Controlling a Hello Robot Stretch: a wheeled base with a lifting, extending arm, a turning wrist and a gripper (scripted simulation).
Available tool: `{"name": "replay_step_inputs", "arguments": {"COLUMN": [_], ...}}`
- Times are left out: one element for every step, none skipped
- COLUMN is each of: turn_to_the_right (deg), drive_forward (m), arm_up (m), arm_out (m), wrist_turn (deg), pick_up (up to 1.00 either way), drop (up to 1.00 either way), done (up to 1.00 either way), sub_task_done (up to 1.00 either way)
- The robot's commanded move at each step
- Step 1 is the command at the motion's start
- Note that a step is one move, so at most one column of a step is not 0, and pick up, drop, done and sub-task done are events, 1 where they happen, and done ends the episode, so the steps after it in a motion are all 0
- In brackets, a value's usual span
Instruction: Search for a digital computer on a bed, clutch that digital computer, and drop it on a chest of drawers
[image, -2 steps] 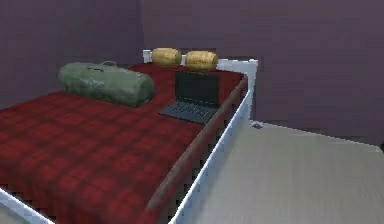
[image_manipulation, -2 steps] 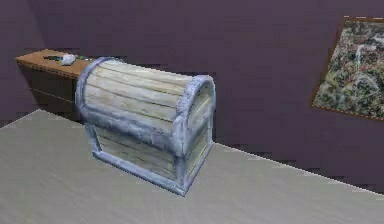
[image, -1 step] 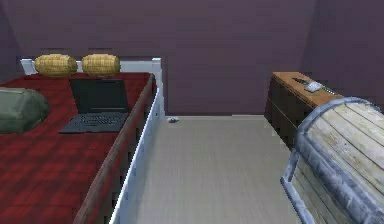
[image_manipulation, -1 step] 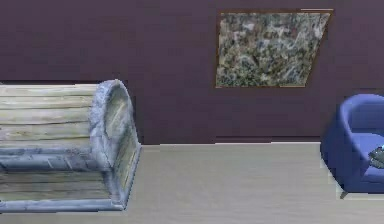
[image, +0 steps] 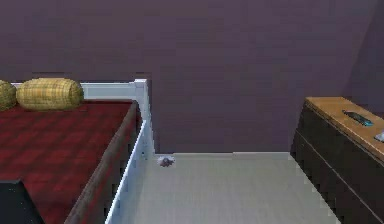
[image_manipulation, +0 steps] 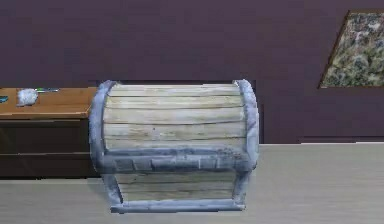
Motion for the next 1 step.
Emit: {"name": "replay_step_inputs", "arguments": {"turn_to_the_right": [-45.0], "drive_forward": [0.00], "arm_up": [0.00], "arm_out": [0.00], "wrist_turn": [0.0], "pick_up": [0.00], "drop": [0.00], "done": [0.00], "sub_task_done": [0.00]}}
